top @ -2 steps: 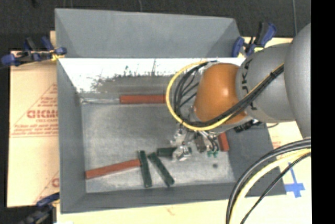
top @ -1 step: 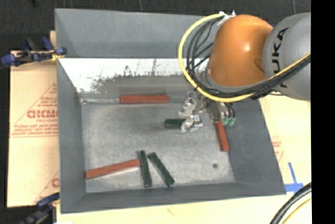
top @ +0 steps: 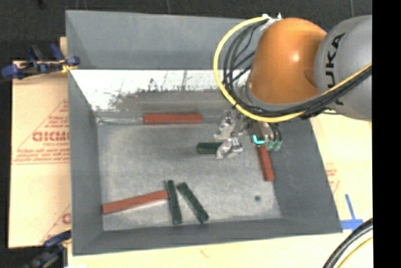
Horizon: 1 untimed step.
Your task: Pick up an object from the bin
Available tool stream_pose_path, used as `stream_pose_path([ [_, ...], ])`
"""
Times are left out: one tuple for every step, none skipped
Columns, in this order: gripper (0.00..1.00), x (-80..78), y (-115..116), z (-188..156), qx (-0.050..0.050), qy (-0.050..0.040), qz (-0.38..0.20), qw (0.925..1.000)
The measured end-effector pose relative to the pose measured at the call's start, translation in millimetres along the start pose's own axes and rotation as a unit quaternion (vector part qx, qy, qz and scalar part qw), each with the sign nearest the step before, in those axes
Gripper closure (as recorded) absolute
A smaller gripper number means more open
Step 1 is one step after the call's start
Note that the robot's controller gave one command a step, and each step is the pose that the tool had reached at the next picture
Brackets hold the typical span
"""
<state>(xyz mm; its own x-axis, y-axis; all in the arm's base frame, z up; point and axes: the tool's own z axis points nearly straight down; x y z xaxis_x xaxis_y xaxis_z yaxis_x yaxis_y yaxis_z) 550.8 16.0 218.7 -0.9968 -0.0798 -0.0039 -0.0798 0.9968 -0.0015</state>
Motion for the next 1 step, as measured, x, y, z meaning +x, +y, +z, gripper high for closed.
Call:
stream_pose_path([
  [1.0,0.0,0.2,0.0,0.0,0.0001,-0.001,1.0],
])
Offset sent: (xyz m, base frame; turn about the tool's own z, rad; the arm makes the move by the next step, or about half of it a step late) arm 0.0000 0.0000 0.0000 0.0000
